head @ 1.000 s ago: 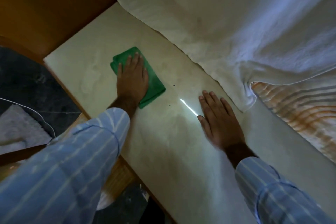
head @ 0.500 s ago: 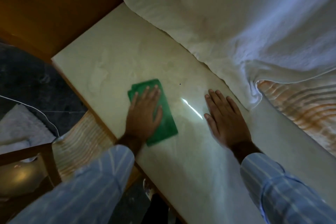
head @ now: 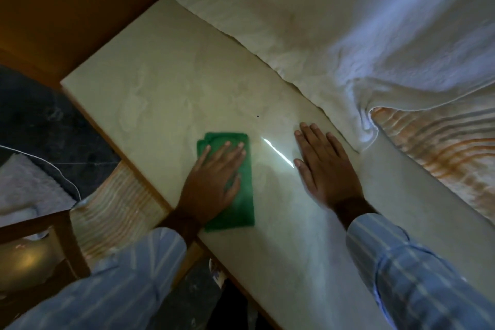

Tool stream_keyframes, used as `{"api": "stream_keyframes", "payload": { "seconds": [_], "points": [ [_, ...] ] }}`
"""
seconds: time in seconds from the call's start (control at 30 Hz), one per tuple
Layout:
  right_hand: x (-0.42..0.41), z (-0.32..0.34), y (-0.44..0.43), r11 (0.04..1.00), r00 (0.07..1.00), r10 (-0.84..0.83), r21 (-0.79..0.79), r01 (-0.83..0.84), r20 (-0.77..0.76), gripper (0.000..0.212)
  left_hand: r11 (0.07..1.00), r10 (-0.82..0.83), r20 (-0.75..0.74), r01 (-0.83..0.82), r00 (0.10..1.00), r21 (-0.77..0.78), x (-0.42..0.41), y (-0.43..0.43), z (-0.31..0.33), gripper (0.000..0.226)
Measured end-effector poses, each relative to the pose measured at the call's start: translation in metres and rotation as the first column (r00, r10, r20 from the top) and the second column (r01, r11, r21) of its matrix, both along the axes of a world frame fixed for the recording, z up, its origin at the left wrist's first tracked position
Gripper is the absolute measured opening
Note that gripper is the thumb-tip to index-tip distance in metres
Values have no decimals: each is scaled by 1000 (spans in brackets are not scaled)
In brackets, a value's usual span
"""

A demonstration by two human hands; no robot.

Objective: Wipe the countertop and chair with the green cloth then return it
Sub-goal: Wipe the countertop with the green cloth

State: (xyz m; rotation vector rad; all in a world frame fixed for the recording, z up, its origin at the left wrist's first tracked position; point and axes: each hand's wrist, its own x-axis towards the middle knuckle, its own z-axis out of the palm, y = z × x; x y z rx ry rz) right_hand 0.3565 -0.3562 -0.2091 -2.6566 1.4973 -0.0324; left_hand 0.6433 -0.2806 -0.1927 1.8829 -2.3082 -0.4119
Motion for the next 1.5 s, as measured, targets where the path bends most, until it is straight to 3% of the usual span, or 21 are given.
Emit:
{"api": "stream_keyframes", "payload": {
  "seconds": [0.1,0.17,0.27,0.4,0.47,0.6,0.8,0.87,1.0,1.1,1.37,1.5],
  "points": [
    [0,-1,0,1000,1000,-2,-7,2,3,63,933,359,23,-359,933,-18,18,-49,2,56],
    [0,-1,0,1000,1000,-2,-11,2,12,63,885,465,21,-465,885,-12,12,-85,4,55],
    [-1,-2,-1,1000,1000,1,-7,0,23,64,927,375,-14,-375,927,8,-23,-111,5,57],
    [-2,-3,0,1000,999,-5,8,5,32,64,999,-33,-10,33,999,2,-69,-66,5,57],
    [-1,-3,0,1000,999,-6,13,5,42,63,992,-129,-11,129,992,-15,-62,-46,3,56],
    [-1,-1,0,1000,999,0,-4,0,47,63,996,50,-4,-50,999,-70,-20,-65,1,54],
    [-1,-2,0,1000,1000,1,-15,-1,31,63,957,290,25,-289,957,-26,-17,-120,4,56],
    [-2,-2,1,1000,999,1,-14,-1,38,63,963,270,30,-270,963,-8,-33,-109,4,59],
    [-2,-1,1,1000,1000,0,-13,0,25,63,1000,-28,32,28,999,-2,-55,-46,4,59],
    [-2,-1,1,1000,1000,-4,3,4,30,64,995,-95,16,95,995,-19,-44,-42,2,56],
    [-1,-1,1,1000,999,-3,-24,4,48,63,975,223,64,-221,973,-35,1,-121,5,57],
    [-1,0,1,1000,999,-2,-15,2,45,63,956,294,146,-293,945,-26,-2,-133,3,59]
  ]
}}
